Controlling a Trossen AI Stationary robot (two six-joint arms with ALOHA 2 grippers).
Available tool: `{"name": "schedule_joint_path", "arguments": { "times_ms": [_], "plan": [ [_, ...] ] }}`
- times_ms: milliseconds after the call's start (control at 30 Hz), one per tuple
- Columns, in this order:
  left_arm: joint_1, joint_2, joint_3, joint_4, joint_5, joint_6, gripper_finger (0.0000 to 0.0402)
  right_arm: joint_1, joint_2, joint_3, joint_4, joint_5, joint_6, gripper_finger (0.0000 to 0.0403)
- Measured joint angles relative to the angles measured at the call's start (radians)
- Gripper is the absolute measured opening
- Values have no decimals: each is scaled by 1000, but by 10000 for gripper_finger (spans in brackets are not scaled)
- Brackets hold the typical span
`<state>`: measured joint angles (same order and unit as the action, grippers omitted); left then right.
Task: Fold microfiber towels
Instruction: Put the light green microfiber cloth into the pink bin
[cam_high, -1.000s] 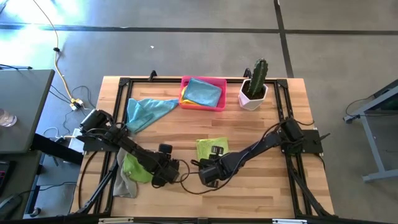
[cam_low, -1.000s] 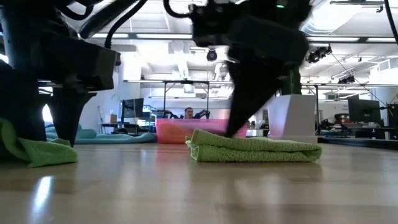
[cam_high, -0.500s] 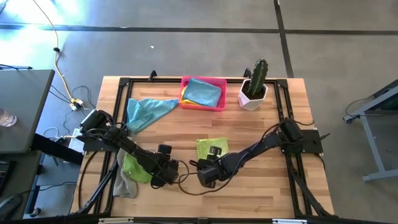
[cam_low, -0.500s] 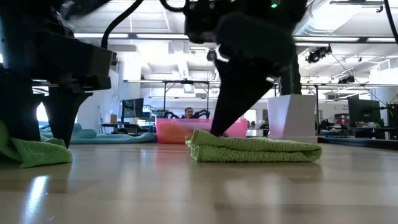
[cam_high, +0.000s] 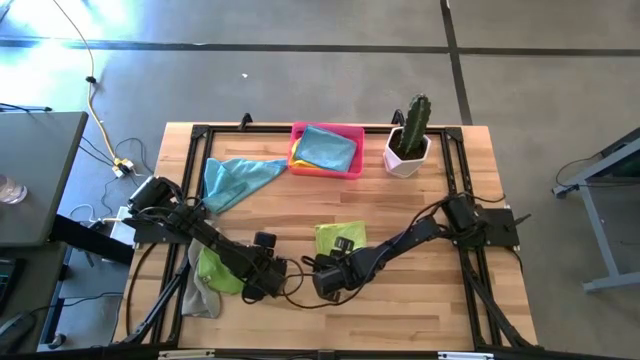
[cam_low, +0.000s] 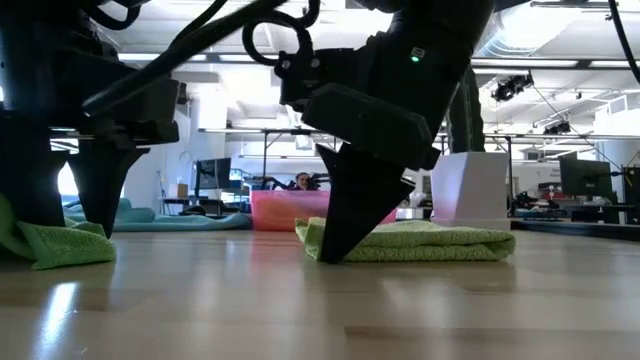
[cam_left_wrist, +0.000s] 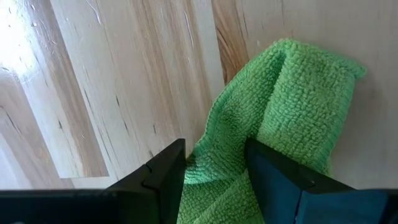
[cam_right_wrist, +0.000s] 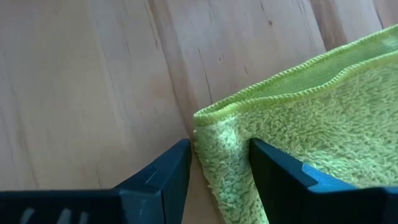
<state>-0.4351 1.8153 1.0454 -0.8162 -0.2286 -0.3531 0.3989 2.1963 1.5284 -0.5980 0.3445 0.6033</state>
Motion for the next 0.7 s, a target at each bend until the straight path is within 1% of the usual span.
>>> {"name": "schedule_joint_path", "arguments": {
  "times_ms": [67,133,200,333,367,400,533,633,700],
  "plan": [
    [0,0,0,0,-1,0,158,-1,7,0,-2,-2,3,148],
    [0,0,0,-6,-2,-1,158,-1,9,0,-5,2,16,127],
    [0,0,0,-20,-3,-1,158,0,10,0,-10,11,39,98],
    [-1,0,0,-58,-2,-11,158,-1,12,-1,-27,40,85,25],
    [-2,1,0,-66,-1,-13,158,-1,12,-1,-30,42,94,13],
    [-5,1,0,-73,-1,-14,158,-2,12,-1,-30,46,96,8],
    [-21,2,-1,-96,-1,-18,158,-2,-2,-3,-32,73,103,9],
    [-37,2,-2,-134,3,-39,158,-12,-35,-12,-57,77,76,3],
    [-50,3,-2,-154,5,-57,158,-21,-69,-13,-67,99,73,3]
  ]
}}
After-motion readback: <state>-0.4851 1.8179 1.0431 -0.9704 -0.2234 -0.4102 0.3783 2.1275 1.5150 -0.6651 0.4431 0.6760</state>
